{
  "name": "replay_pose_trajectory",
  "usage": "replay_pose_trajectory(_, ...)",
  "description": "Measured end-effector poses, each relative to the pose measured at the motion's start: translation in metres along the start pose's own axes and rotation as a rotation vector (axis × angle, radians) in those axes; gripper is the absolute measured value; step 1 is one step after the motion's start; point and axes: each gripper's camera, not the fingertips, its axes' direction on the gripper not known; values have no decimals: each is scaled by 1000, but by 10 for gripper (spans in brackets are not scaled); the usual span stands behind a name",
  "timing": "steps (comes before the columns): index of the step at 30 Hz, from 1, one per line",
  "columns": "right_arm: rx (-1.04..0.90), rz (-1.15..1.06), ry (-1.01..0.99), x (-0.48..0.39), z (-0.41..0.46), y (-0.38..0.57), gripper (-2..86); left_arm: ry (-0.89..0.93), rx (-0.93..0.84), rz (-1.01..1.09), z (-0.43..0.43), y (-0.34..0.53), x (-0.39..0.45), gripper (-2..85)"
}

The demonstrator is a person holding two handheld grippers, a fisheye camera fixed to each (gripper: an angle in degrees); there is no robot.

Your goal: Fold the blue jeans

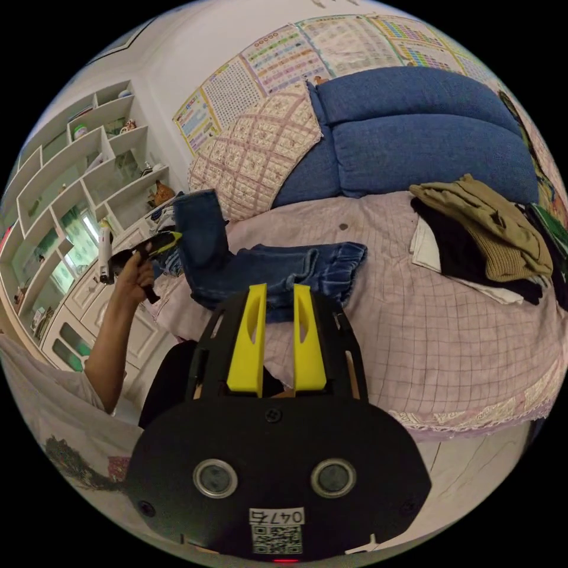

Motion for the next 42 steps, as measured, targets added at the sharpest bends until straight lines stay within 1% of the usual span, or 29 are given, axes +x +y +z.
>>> replay_pose_trajectory(2,-11,-40,26,-22,12,-27,45,-167,-72,-163,-12,5,-63,43)
replay_pose_trajectory(4,-25,-66,48,-38,24,-46,50,-175,-76,-252,-28,17,-102,60)
replay_pose_trajectory(5,-36,-85,63,-49,34,-58,51,-130,-47,-286,-41,26,-119,69)
replay_pose_trajectory(7,-91,-110,116,-64,56,-78,51,-79,-21,-284,-56,35,-131,79)
replay_pose_trajectory(8,-167,-124,157,-73,76,-91,47,-72,-29,-260,-62,39,-130,81)
replay_pose_trajectory(10,-243,-165,163,-89,99,-107,28,-69,-64,-199,-67,41,-124,82)
replay_pose_trajectory(12,-199,-181,133,-107,99,-123,11,-59,-100,-142,-71,43,-118,79)
replay_pose_trajectory(15,-80,-199,43,-149,88,-165,2,-27,-135,-73,-79,49,-114,66)
replay_pose_trajectory(18,-16,-278,-75,-218,99,-230,0,-18,-142,-69,-90,56,-119,52)
replay_pose_trajectory(20,27,-367,-153,-293,126,-279,1,-36,-116,-83,-103,61,-126,45)
replay_pose_trajectory(21,40,-390,-170,-314,136,-288,1,-36,-106,-81,-106,62,-127,42)
replay_pose_trajectory(23,57,-470,-256,-396,183,-319,1,-27,-80,-83,-119,67,-135,35)
replay_pose_trajectory(24,54,-490,-280,-416,197,-325,2,-22,-75,-86,-121,68,-137,33)
replay_pose_trajectory(26,9,-565,-358,-487,259,-339,5,-40,-51,-93,-131,73,-147,23)
replay_pose_trajectory(27,-18,-583,-365,-501,276,-340,6,-61,-47,-89,-134,75,-148,16)
replay_pose_trajectory(29,-113,-607,-338,-534,326,-338,19,-185,-28,-28,-143,82,-147,-2)
replay_pose_trajectory(30,-113,-609,-340,-535,329,-336,24,-218,-26,-3,-145,83,-145,-4)
replay_pose_trajectory(32,-6,-581,-345,-513,310,-328,48,-322,-13,105,-147,91,-134,-5)
replay_pose_trajectory(33,26,-572,-341,-503,302,-326,49,-336,-8,136,-147,94,-130,-4)
replay_pose_trajectory(35,127,-532,-304,-454,262,-319,43,-381,31,239,-142,102,-111,4)
replay_pose_trajectory(36,147,-516,-289,-440,251,-316,39,-392,50,254,-141,104,-106,11)
replay_pose_trajectory(38,214,-475,-224,-381,207,-302,15,-396,122,319,-137,107,-85,53)
replay_pose_trajectory(39,223,-467,-202,-367,196,-298,12,-393,130,344,-135,107,-80,67)
replay_pose_trajectory(41,215,-467,-99,-317,160,-282,7,-384,74,493,-113,105,-59,108)
replay_pose_trajectory(42,205,-472,-73,-306,152,-278,7,-387,50,533,-106,104,-55,114)
